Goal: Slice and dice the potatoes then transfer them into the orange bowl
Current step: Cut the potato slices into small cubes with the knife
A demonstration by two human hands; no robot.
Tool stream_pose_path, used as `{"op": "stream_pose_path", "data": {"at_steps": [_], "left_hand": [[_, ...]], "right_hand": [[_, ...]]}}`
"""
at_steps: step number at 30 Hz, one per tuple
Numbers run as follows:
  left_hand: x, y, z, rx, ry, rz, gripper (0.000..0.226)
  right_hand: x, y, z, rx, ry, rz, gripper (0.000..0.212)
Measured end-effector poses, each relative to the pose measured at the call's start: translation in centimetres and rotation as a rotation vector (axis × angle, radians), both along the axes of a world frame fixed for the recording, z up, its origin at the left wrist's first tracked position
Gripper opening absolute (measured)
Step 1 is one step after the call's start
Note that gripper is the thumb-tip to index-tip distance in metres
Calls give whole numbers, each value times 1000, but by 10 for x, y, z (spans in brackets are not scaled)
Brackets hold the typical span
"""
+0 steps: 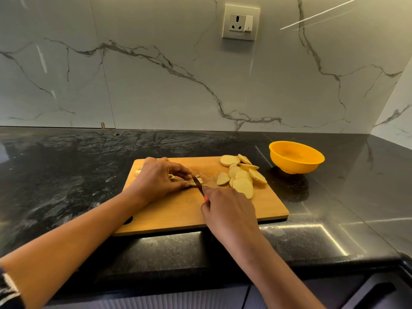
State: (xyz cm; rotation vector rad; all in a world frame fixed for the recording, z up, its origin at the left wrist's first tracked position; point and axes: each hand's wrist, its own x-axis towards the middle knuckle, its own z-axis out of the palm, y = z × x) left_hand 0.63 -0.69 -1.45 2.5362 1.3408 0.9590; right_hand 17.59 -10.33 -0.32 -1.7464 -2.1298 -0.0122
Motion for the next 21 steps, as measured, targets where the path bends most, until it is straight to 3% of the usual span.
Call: {"op": "stream_pose_path", "data": {"at_steps": [10, 21], "left_hand": [[2, 0, 0, -55, -31, 18, 28], [-3, 3, -1, -73, -42, 23, 32]], "right_hand": [[-25, -2, 16, -115, -231, 31, 23], [11, -37, 23, -110, -143, 50, 30]]}}
